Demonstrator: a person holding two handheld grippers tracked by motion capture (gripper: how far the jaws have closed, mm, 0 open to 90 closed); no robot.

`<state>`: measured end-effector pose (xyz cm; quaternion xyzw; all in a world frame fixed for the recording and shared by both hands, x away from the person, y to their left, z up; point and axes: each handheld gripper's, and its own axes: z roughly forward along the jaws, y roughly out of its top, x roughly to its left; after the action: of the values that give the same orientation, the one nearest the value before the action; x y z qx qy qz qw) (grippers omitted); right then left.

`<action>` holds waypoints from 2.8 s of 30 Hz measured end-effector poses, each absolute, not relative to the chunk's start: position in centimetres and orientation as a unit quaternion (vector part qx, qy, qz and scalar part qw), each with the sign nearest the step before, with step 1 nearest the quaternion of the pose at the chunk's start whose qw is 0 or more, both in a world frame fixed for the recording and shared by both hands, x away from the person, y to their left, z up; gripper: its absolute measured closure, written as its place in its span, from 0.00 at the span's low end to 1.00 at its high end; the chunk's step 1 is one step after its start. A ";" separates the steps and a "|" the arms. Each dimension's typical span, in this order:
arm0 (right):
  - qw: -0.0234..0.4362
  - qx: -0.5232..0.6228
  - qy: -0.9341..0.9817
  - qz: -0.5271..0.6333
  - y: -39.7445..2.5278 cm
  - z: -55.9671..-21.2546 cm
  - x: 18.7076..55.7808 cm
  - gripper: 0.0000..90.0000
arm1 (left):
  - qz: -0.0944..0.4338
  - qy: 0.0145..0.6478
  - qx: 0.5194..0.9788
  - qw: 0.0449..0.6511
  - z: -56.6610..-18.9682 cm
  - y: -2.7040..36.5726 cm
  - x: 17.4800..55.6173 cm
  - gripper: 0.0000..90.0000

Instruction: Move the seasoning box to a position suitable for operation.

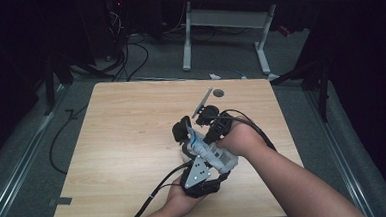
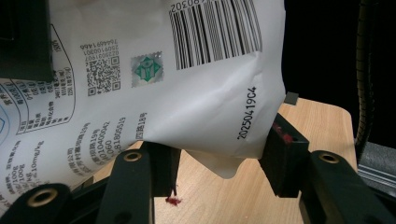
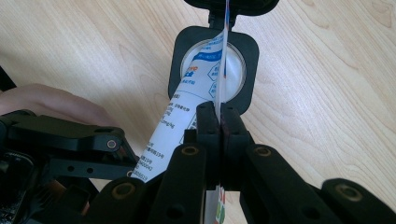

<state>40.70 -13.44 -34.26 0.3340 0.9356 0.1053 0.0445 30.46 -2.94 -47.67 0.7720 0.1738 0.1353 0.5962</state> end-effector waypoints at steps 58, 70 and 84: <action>0.047 0.335 0.935 0.105 -13.2 -34.6 40.9 0.99 | 0.137 0.174 0.770 0.598 -47.6 -2.9 30.6 0.59; 0.046 0.336 0.935 0.105 -13.2 -34.7 41.1 0.99 | 0.136 0.175 0.770 0.599 -47.5 -2.8 30.7 0.59; 0.047 0.335 0.935 0.105 -13.2 -34.7 41.2 0.99 | 0.136 0.173 0.769 0.601 -47.4 -2.7 30.6 0.59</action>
<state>41.18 -13.20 -34.71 0.3349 0.9352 0.1052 0.0467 30.64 -2.72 -47.41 0.7685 0.1735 0.1364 0.6006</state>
